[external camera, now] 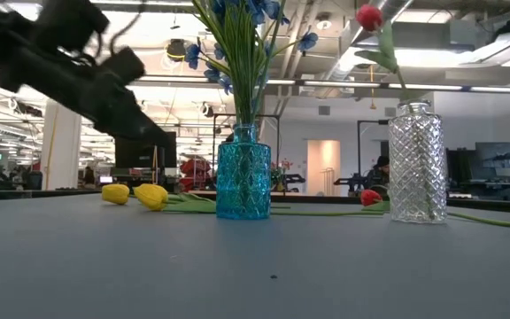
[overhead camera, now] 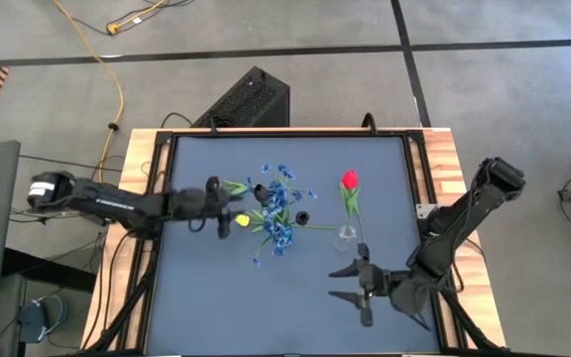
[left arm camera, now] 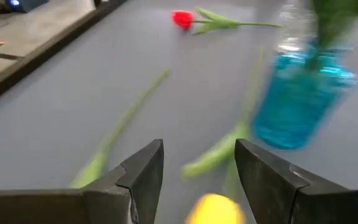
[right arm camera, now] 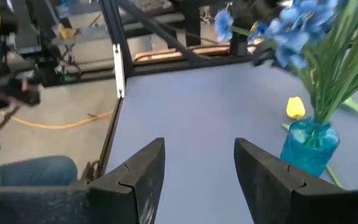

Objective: Sort flowers into vase by color
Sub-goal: Put the top yellow flower into the transparent vase

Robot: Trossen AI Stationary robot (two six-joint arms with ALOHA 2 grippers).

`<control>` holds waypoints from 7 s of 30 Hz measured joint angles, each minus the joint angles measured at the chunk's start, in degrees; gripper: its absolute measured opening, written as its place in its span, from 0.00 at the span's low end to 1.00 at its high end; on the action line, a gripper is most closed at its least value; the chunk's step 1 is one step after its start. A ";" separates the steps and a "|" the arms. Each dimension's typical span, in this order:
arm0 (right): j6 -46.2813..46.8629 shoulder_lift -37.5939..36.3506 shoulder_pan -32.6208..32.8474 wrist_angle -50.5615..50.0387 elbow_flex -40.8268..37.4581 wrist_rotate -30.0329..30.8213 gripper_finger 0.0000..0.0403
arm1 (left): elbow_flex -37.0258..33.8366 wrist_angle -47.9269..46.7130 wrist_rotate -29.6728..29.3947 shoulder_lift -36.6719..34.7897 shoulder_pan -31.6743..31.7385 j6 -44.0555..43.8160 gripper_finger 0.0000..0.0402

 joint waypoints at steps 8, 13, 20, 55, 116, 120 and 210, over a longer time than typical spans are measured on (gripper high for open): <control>-0.26 1.32 -0.06 -1.84 0.00 -0.24 0.54 | 4.86 -7.08 17.03 2.91 18.36 6.30 0.47; -3.12 -0.06 -0.64 -3.24 0.00 -1.83 0.54 | 10.25 -8.45 20.49 12.52 21.45 11.08 0.47; -4.73 0.00 -1.07 -4.50 -0.01 -4.72 0.54 | 18.67 -10.40 20.79 27.37 22.73 14.84 0.47; -4.71 0.04 -2.31 -8.57 -0.09 -4.76 0.54 | 32.46 -46.09 1.86 9.05 19.38 11.34 0.00; -125.55 29.15 -8.38 22.72 28.26 16.44 0.49 | 32.13 5.64 -6.77 17.59 -35.30 -34.86 0.00; -125.61 30.23 -9.00 22.21 29.11 16.69 0.44 | 32.13 5.51 -6.91 17.59 -35.30 -34.67 0.00; -47.78 -2.67 -17.25 79.17 -33.70 -14.35 0.07 | 32.22 -12.49 -11.57 4.44 -36.22 7.98 0.41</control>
